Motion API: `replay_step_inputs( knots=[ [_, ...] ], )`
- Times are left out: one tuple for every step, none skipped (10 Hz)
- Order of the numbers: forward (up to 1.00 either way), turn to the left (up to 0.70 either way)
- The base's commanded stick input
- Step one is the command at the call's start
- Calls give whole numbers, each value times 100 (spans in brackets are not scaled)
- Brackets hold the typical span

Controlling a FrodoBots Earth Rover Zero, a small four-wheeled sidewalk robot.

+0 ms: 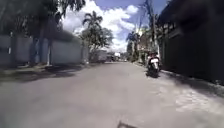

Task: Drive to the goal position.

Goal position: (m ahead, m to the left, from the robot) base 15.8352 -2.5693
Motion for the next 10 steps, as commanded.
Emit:
replay_step_inputs(
  knots=[
    [100,-2],
    [100,-23],
    [100,-39],
    [100,-38],
    [100,-39],
    [100,-38],
    [100,-39],
    [100,-40],
    [100,-40],
    [100,-31]
  ],
)
